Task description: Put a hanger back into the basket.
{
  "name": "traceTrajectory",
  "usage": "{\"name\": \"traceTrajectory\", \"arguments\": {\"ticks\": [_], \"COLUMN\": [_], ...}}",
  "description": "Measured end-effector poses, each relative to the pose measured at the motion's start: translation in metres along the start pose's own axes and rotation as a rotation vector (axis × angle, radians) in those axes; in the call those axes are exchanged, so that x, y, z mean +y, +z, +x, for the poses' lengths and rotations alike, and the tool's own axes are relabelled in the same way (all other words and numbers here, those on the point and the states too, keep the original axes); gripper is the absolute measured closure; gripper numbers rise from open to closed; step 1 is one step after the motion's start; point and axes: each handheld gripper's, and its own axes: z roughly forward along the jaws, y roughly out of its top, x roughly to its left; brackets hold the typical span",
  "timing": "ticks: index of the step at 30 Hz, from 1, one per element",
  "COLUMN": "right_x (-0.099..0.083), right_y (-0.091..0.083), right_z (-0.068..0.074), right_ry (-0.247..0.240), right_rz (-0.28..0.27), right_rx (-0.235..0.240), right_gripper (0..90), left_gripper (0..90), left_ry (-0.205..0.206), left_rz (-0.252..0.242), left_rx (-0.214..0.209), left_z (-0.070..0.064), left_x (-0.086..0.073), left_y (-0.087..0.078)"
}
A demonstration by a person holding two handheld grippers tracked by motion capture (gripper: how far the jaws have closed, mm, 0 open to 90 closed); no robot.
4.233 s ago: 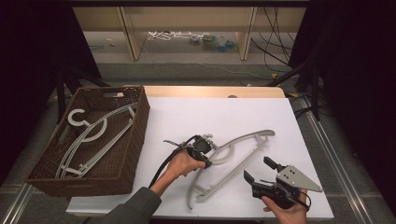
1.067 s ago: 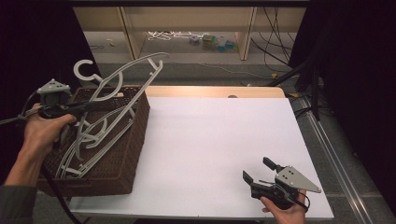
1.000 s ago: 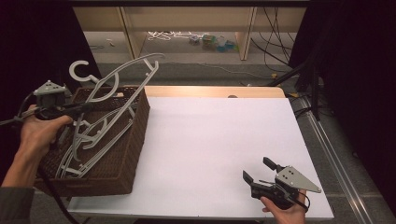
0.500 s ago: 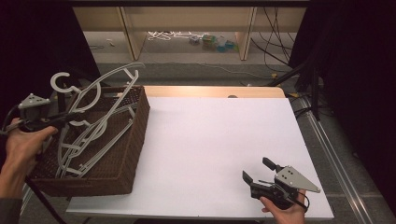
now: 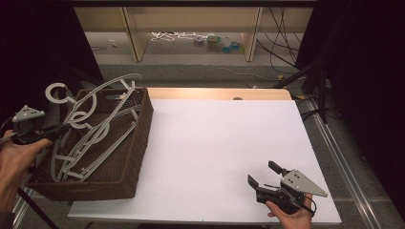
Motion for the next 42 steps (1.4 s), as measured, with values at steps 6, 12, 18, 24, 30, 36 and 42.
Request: {"name": "traceTrajectory", "arguments": {"ticks": [6,12,18,24,30,36,42], "right_x": [0.0,0.0,0.0,0.0,0.0,0.0,0.0], "right_y": [0.0,0.0,0.001,0.0,0.0,0.0,0.001], "right_z": [0.0,0.0,0.0,0.0,-0.001,0.0,0.0], "right_ry": [0.005,-0.005,-0.007,-0.006,-0.003,-0.007,-0.007], "right_rz": [0.004,-0.002,-0.003,-0.001,0.002,0.0,0.001], "right_rx": [0.0,-0.004,-0.005,-0.002,0.0,-0.001,-0.002], "right_gripper": [16.2,16.2,16.2,16.2,16.2,16.2,16.2], "left_gripper": [82.1,82.1,82.1,82.1,82.0,82.0,82.0], "left_ry": [0.035,0.061,0.116,0.173,0.176,0.178,0.17], "left_rz": [0.018,0.034,0.07,0.11,0.149,0.167,0.185], "left_rx": [-0.007,-0.014,0.004,0.019,0.017,0.017,0.012], "left_z": [0.005,0.008,0.009,0.003,0.003,0.001,-0.002], "left_x": [-0.009,-0.012,-0.011,-0.012,-0.016,-0.019,-0.023], "left_y": [0.001,-0.001,0.002,0.008,0.018,0.025,0.035]}}
